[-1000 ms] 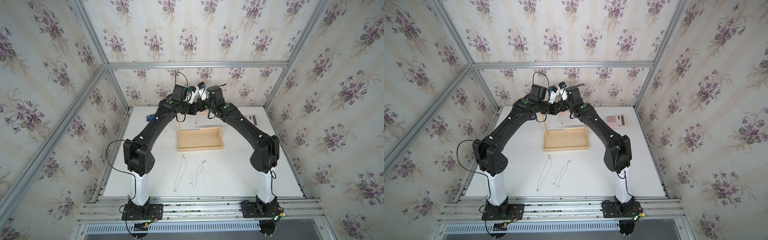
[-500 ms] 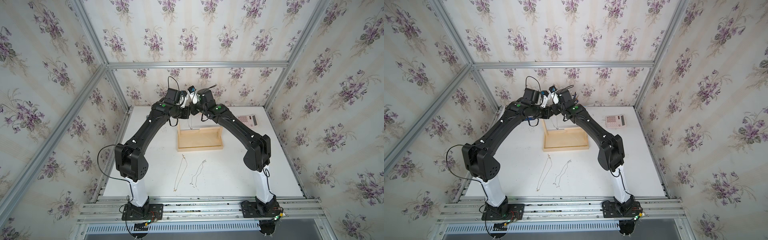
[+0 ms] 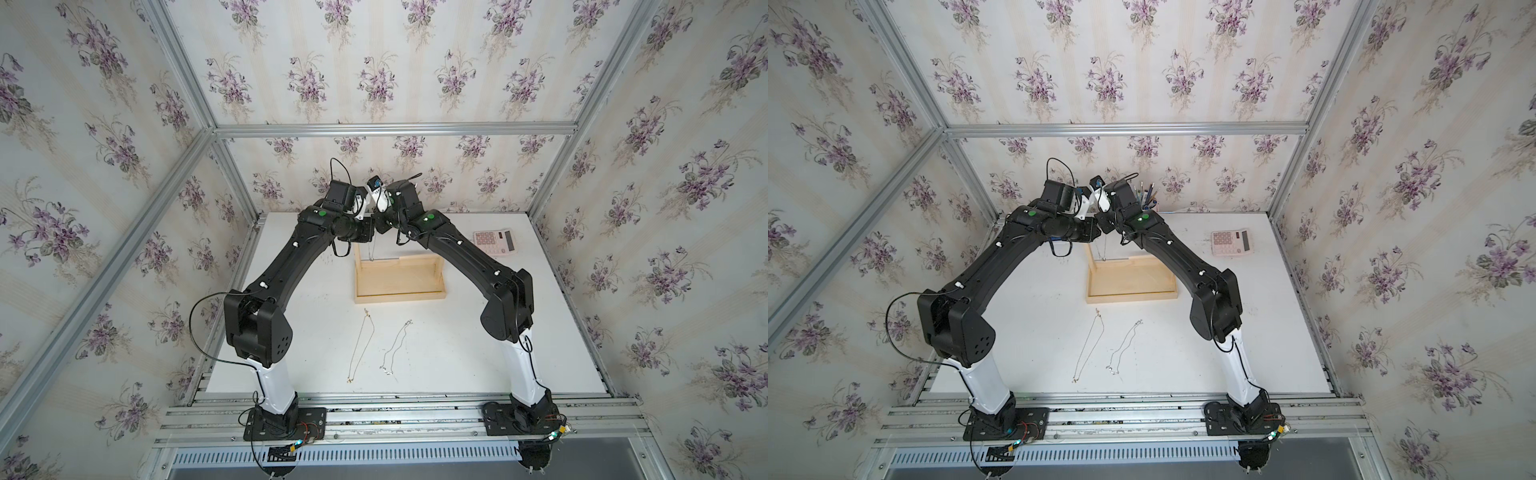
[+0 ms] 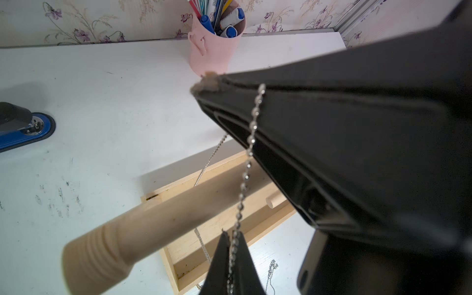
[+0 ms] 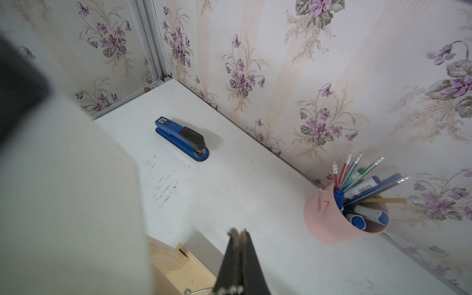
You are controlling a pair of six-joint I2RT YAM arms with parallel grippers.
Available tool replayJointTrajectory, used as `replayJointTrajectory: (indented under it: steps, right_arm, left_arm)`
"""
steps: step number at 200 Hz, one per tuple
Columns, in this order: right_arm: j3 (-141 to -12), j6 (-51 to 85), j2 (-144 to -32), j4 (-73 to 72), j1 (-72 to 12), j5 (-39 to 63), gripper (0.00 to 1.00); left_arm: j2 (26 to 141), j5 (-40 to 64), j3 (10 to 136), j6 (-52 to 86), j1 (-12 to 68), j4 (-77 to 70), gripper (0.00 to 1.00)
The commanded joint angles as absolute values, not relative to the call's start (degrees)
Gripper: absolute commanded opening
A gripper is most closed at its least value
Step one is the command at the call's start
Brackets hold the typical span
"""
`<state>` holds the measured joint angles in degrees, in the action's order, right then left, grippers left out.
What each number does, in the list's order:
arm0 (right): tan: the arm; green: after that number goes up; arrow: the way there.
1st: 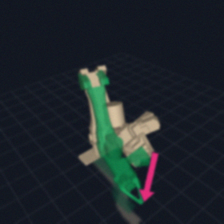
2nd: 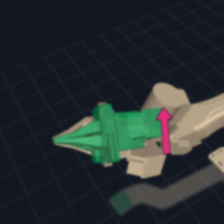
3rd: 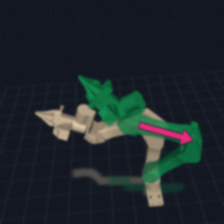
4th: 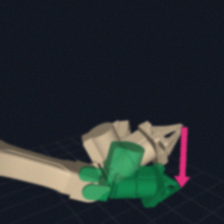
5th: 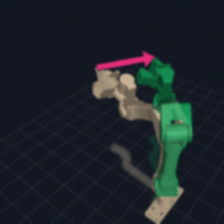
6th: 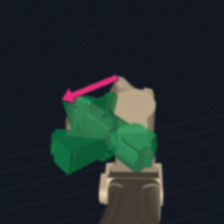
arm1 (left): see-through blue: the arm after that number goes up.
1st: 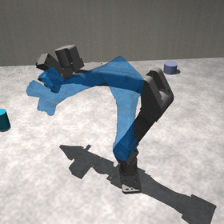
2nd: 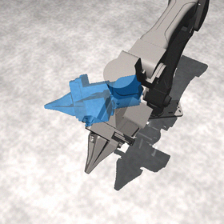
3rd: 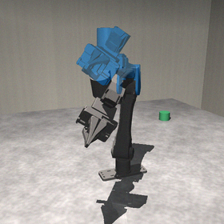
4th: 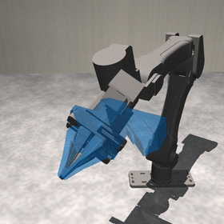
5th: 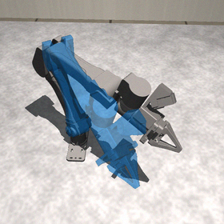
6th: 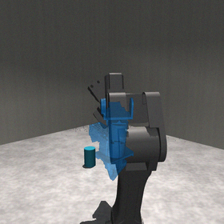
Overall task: Hang the necklace on the jewelry display stand
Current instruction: Hang the necklace on the stand.
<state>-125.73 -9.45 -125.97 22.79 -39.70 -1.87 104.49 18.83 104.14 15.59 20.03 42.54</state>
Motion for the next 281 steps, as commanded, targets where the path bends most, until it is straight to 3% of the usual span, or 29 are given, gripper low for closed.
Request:
replayJointTrajectory:
  steps: [1,77,119,135,175,188,217,264,281]
  right_arm:
    - [-127.08,-12.06,-126.82,24.42,-40.41,1.38,0.06]
    - [-127.18,-13.13,-127.04,25.9,-40.78,2.83,0.12]
    - [-127.18,-14.27,-126.78,28.15,-41.12,3.34,0.28]
    - [-127.18,-14.54,-126.57,29.04,-41.2,3.3,0.41]
    - [-127.09,-15.57,-125.95,30.35,-41.22,1.37,0.46]
    - [-127.02,-15.73,-125.65,30.26,-41.22,0.48,0.46]
    - [-126.45,-15.61,-124.59,29.16,-41.22,0.0,0.46]
    - [-128.21,-17.4,-124.71,32.3,-41.24,2.9,0.51]
    - [-128.22,-18.77,-124.76,34.66,-41.43,3.59,0.59]
  left_arm:
    - [103.7,19.65,102.66,15.1,20.02,40.22,0.08]
    - [102.46,19.43,100.09,16.47,19.47,38.41,0.08]
    - [102.48,19.78,99.88,18.09,18.81,37.45,0.08]
    - [102.52,19.97,99.93,18.37,18.61,37.1,0.08]
    - [102.91,20.21,100.64,18.72,18.46,37.17,0.09]
    - [102.99,20.24,100.95,18.79,18.46,37.27,0.14]
    - [102.92,20.23,101.05,18.89,18.46,37.79,0.42]
    - [101.93,20.82,100.37,19.28,18.37,37.89,0.43]
    - [102.12,20.84,100.7,19.63,18.25,37.84,0.44]
